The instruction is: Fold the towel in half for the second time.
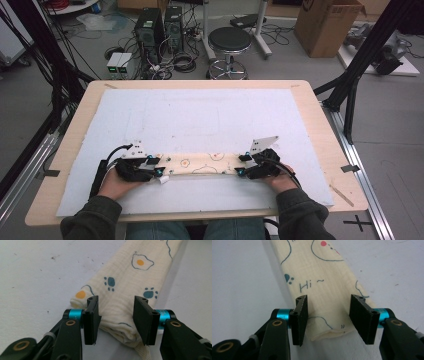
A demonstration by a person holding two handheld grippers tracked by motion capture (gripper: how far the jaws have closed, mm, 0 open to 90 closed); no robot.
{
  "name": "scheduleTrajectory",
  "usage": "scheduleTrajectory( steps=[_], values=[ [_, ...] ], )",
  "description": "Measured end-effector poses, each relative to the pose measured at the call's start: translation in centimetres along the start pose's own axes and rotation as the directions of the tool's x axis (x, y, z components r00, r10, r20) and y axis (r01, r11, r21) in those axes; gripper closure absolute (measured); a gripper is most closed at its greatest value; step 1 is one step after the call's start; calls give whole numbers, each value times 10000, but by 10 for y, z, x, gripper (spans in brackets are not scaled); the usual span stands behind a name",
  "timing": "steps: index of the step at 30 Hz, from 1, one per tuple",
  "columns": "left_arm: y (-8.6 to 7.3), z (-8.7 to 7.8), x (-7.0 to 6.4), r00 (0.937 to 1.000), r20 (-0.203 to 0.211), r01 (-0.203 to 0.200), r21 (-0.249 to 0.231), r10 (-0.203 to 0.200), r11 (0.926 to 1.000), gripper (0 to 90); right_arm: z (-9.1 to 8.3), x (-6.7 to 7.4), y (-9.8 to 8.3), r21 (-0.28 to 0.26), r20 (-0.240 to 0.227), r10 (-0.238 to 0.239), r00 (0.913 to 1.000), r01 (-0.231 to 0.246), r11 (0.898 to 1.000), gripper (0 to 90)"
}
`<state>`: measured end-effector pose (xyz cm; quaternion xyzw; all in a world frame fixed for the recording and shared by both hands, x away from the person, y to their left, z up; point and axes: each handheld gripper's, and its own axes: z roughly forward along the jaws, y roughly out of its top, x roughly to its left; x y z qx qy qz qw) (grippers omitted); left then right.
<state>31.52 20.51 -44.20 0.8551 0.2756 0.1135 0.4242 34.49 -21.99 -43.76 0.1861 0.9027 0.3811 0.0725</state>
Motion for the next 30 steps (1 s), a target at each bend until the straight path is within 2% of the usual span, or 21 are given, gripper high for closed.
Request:
scheduleTrajectory(
  steps=[8, 15, 20, 22, 25, 28, 30],
  values=[
    [2, -2, -3, 9999, -131, -66, -44, 66, 10000, 553, -1, 1, 2, -70, 45, 122, 9999, -121, 9999, 464],
    [7, -11, -3, 9998, -1, 186, -493, -186, 9986, 505, -8, 3, 9, -716, -71, 340, 9994, -345, 9968, 420],
    [11, -15, -3, 9993, 37, 370, -933, -368, 9949, 480, -12, -2, 9, -1213, -225, 783, 9967, -805, 9894, 385],
    [13, -16, -2, 9984, 10, 563, -1154, -566, 9917, 471, -14, -6, 8, -1358, -198, 1096, 9938, -1113, 9845, 378],
    [15, -14, 2, 9969, -271, 697, -1260, -737, 9896, 458, -18, -15, 6, -1524, -19, 1549, 9879, -1533, 9764, 376],
    [16, -8, 8, 9902, -790, 1061, -1096, -1151, 9883, 454, -17, -24, 6, -1409, 254, 2051, 9784, -1996, 9697, 387],
    [15, -4, 13, 9838, -870, 1465, -1155, -1570, 9824, 453, -15, -31, 4, -1316, 329, 2404, 9701, -2342, 9632, 397]
  ],
)
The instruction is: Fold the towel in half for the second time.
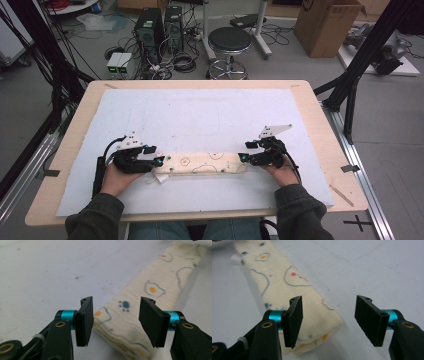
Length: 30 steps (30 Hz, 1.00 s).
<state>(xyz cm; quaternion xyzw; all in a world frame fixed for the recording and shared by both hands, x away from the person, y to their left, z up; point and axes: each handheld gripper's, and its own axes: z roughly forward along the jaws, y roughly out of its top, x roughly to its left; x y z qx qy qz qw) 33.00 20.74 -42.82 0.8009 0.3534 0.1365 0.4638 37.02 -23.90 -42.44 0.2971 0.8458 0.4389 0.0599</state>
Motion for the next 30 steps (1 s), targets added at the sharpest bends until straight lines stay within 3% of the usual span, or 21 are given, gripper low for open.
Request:
scheduleTrajectory(
  steps=[5, 12, 15, 17, 23, 30],
  values=[
    [-2, 10, 9, 9986, -175, 505, 385, -499, 9980, 454, 9, -12, -1, 416, -98, 687, 9976, -683, 9968, 427],
    [-5, 15, 15, 9948, 58, 1005, 804, -1013, 9917, 489, 20, -11, -2, 1091, -658, 789, 9947, -715, 9915, 538],
    [-6, 18, 15, 9952, 118, 950, 1162, -970, 9887, 517, 22, -11, -2, 1181, -729, 726, 9947, -637, 9910, 588],
    [-6, 18, 15, 9948, 192, 978, 1101, -1005, 9891, 540, 22, -10, -2, 1225, -713, 751, 9946, -660, 9903, 605],
    [-5, 18, 10, 9968, 412, 623, 1212, -678, 9907, 763, 23, -7, -2, 1387, -911, 713, 9933, -583, 9886, 752],
    [-2, 13, 7, 9980, 195, 573, 996, -595, 9934, 811, 19, -5, 3, 1347, -1002, 528, 9936, -390, 9901, 793]
  ],
)
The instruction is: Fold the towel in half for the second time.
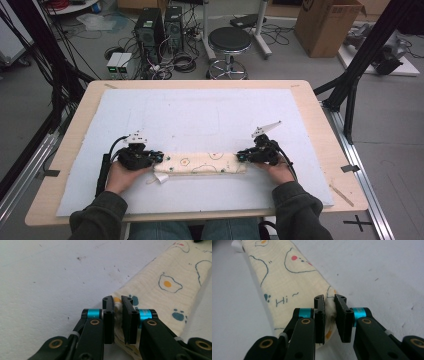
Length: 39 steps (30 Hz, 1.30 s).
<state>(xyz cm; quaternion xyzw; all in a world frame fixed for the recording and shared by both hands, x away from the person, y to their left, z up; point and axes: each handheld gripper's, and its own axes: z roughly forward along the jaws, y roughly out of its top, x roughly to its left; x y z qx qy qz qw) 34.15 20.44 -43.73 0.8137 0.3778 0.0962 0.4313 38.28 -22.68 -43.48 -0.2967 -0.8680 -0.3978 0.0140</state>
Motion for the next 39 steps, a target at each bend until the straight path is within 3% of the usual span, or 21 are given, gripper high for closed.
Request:
scheduleTrajectory(
  steps=[8, 12, 14, 16, 29, 35, 39],
  values=[
    [4, -2, 4, 9992, -398, 42, -178, -49, 9998, 812, -3, 0, 13, -6, 156, -137, 9998, 137, 9999, 796],
    [6, -3, 9, 9970, -650, 395, -559, -431, 9977, 813, -2, -2, 22, -64, 365, -208, 9991, 211, 9998, 796],
    [9, -2, 13, 9961, -789, 371, -413, -403, 9985, 813, -2, -3, 27, -96, 443, -197, 9988, 202, 9998, 796],
    [14, -1, 15, 9950, -861, 454, -633, -507, 9970, 813, 0, -5, 33, -123, 576, -243, 9980, 251, 9996, 796],
    [33, 12, 36, 9835, -1487, 871, -1078, -1026, 9904, 812, 8, -30, 54, -349, 1122, 182, 9935, -144, 9993, 795],
    [31, 23, 42, 9772, -1758, 998, -1142, -1190, 9884, 812, 15, -40, 57, -491, 1402, 297, 9897, -230, 9985, 795],
    [33, 29, 44, 9765, -1815, 971, -1107, -1162, 9891, 811, 21, -48, 56, -435, 1574, 475, 9864, -411, 9982, 795]
  ],
)
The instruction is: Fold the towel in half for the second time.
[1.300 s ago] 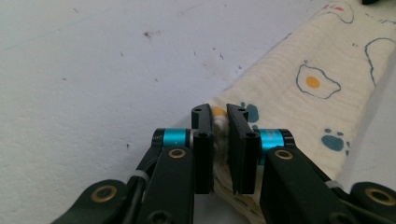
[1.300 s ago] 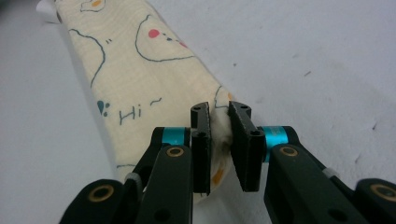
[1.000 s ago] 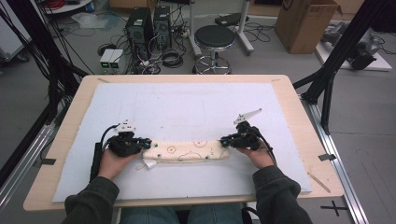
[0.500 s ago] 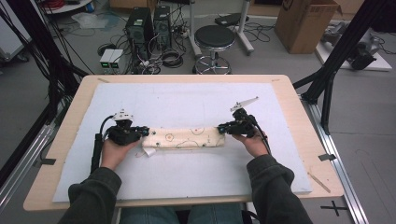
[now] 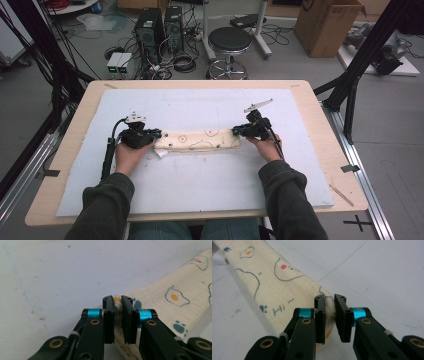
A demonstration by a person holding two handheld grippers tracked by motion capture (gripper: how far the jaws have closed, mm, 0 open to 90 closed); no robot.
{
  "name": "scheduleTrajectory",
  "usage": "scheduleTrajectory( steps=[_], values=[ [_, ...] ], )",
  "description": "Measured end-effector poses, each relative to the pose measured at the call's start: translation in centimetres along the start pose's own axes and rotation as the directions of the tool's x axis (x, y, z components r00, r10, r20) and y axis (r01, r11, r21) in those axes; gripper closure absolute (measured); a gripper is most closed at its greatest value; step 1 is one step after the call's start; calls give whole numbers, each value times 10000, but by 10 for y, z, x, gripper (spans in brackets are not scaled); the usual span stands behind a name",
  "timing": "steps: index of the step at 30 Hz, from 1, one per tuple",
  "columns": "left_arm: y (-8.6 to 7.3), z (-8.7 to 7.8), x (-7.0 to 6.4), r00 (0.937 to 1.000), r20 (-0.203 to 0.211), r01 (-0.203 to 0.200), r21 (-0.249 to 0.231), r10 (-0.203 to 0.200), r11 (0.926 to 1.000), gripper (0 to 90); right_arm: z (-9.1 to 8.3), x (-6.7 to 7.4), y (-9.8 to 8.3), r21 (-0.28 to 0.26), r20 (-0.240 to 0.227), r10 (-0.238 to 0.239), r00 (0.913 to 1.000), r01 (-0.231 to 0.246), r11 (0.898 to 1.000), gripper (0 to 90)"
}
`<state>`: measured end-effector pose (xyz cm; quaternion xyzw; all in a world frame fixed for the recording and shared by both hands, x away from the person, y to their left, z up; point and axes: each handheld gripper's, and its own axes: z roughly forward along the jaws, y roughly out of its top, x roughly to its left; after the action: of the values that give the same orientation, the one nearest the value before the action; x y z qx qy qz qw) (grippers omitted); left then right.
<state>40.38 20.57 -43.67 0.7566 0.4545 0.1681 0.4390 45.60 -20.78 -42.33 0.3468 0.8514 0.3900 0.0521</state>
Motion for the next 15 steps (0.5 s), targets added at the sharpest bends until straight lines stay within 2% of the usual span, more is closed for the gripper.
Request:
scheduleTrajectory(
  steps=[3, 8, 10, 15],
  values=[
    [3, 4, 0, 9999, 8, 123, -54, -123, 9999, 811, 3, -5, -2, 66, 77, 237, 9997, -238, 9997, 794],
    [4, 11, 1, 10000, -15, -39, 226, 40, 9997, 802, 6, -10, -4, 113, 167, 413, 9990, -415, 9991, 791],
    [2, 14, 2, 9999, -43, 145, 284, -144, 9995, 800, 7, -13, -5, 91, 141, 448, 9989, -449, 9989, 791],
    [1, 15, 3, 9996, 6, 268, 224, -269, 9994, 777, 9, -14, -5, 51, 166, 488, 9987, -489, 9988, 781]
  ],
)
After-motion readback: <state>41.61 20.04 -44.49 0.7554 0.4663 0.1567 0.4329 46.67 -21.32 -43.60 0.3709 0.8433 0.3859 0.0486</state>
